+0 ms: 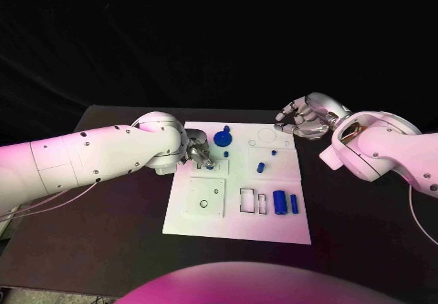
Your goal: Assemble the parts on the task board
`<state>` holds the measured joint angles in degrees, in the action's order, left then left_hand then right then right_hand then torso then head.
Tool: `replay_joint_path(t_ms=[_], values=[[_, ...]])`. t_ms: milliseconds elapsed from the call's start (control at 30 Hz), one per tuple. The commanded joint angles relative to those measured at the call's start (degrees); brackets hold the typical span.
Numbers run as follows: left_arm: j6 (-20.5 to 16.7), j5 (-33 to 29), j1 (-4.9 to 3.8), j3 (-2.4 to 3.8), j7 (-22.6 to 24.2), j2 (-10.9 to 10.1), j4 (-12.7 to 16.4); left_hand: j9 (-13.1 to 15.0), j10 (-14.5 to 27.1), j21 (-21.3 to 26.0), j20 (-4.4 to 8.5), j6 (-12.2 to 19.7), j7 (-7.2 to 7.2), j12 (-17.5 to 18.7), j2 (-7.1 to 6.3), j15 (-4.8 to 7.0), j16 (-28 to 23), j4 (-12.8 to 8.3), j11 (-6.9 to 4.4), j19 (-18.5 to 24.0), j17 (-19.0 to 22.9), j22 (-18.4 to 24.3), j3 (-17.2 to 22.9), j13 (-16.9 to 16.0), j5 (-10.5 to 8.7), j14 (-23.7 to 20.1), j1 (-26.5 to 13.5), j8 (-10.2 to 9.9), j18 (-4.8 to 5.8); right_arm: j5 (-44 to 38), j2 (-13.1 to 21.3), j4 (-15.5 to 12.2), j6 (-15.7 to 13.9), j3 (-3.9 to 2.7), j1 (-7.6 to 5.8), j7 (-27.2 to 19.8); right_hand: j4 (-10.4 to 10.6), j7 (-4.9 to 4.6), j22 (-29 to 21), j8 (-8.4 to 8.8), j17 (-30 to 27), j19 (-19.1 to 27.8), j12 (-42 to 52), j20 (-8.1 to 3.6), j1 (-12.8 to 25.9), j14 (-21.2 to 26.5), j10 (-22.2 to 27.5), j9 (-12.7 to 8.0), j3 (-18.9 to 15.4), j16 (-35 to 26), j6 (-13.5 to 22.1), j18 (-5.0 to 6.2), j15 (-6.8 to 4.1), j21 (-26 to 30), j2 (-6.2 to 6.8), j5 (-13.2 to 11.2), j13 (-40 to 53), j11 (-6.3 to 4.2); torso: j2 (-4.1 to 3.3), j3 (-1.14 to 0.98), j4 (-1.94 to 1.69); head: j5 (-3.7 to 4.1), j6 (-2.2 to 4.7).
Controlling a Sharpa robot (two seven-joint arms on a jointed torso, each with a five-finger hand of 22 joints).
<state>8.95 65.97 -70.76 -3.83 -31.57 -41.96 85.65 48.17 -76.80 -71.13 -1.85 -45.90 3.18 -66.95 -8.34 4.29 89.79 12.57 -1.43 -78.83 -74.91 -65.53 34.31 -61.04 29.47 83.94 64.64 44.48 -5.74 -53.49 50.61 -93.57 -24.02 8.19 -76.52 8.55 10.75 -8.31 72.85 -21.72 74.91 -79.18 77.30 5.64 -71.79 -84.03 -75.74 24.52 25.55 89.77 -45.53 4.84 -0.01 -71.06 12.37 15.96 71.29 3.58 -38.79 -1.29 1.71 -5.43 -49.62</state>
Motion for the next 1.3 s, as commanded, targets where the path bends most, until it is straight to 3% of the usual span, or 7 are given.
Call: replay_joint_path(t_ms=[33,233,567,733,833,1300], values=[[1.23,-0.85,0.10,-0.07,-0.27,0.24,0.07,0.05,-0.34,-0.35,0.29,0.04,-0.36,-0.21,0.37,0.50,0.21,-11.79,-0.02,-0.19,-15.09,-0.06,12.19,0.09,-0.22,6.06,0.03,0.39,0.42,-0.21,-0.08,0.02,0.80,0.00,0.04,-0.01,0.52,0.02,-0.15,-0.52,14.30,0.48,-0.31,-0.02,0.41,-5.76,0.35,0.17,0.21,-0.09,0.50,0.33,-0.48,0.33,0.13,0.06,-0.18,0.00,-0.04,0.01,0.00,0.02,-0.07],[1.31,-1.70,0.09,-0.07,-0.65,0.37,-0.13,0.05,-0.24,-0.29,0.28,0.08,-0.33,0.17,0.45,0.48,0.21,-11.20,0.05,-0.11,-15.09,-0.08,12.32,0.52,-0.66,6.06,-0.72,0.31,0.42,-0.21,-0.09,0.06,0.80,0.00,0.05,0.00,0.52,0.02,-0.15,-0.52,14.30,0.48,-0.31,-0.02,0.41,-5.76,0.35,0.17,0.21,-0.09,0.50,0.33,-0.48,0.33,0.13,0.06,-0.18,0.00,-0.03,0.00,0.00,0.03,-0.17],[2.15,-2.88,0.08,-0.07,-1.63,0.50,-0.43,0.02,0.28,-0.04,0.10,1.07,-0.49,1.53,0.39,0.34,0.21,-9.27,0.02,0.07,-15.09,-0.31,11.28,1.95,-5.93,6.06,-3.35,-0.37,0.42,-0.19,-0.03,0.09,0.75,0.00,0.06,0.02,0.54,0.03,-0.26,-0.54,14.30,0.54,-0.37,-0.03,0.38,-5.76,0.42,0.19,0.24,-0.10,0.54,0.36,-0.48,0.47,0.13,0.10,-0.28,-0.01,-0.01,-0.01,0.04,0.10,-0.32],[2.22,-3.10,0.08,-0.08,-1.80,0.57,-0.59,-0.13,0.38,0.05,0.12,1.02,-0.67,1.63,-0.06,0.39,0.21,-8.24,-0.07,0.04,-15.09,-0.39,10.23,2.04,-6.22,6.06,-4.49,-0.61,0.42,-0.15,-0.01,0.09,0.76,0.00,0.06,0.02,0.54,0.03,-0.26,-0.54,14.30,0.54,-0.37,-0.03,0.38,-5.76,0.42,0.19,0.24,-0.10,0.54,0.36,-0.48,0.47,0.13,0.10,-0.28,-0.01,0.03,0.02,0.01,0.21,-0.37],[2.01,-3.15,0.08,-0.08,-1.93,0.62,-0.69,-0.50,0.57,0.23,0.17,0.77,-0.82,1.77,-0.44,0.46,0.21,-6.59,-0.19,0.03,-15.09,-0.41,8.33,2.20,-6.45,6.06,-5.89,-1.08,0.42,-0.14,0.06,0.06,0.79,0.00,0.06,0.05,0.57,0.02,-0.21,-0.56,14.32,0.50,-0.37,-0.03,0.37,-5.76,0.42,0.20,0.26,-0.09,0.58,0.34,-0.48,0.42,0.13,0.16,-0.27,-0.01,-0.03,0.02,-0.02,0.27,-0.34],[1.63,-3.47,0.07,-0.08,-2.32,0.74,-1.05,-2.47,1.14,0.65,0.03,0.36,-0.49,2.10,-0.63,0.25,0.21,-2.68,0.07,-0.06,-15.09,-0.47,4.98,2.49,-8.64,6.06,-7.68,-3.20,0.42,-0.09,0.12,0.10,0.75,0.01,0.07,0.05,0.61,0.02,-0.27,-0.58,14.30,0.53,-0.42,-0.04,0.39,-5.76,0.48,0.22,0.26,-0.10,0.63,0.36,-0.49,0.51,0.16,0.19,-0.34,0.00,0.02,0.00,-0.02,0.34,-0.36]])
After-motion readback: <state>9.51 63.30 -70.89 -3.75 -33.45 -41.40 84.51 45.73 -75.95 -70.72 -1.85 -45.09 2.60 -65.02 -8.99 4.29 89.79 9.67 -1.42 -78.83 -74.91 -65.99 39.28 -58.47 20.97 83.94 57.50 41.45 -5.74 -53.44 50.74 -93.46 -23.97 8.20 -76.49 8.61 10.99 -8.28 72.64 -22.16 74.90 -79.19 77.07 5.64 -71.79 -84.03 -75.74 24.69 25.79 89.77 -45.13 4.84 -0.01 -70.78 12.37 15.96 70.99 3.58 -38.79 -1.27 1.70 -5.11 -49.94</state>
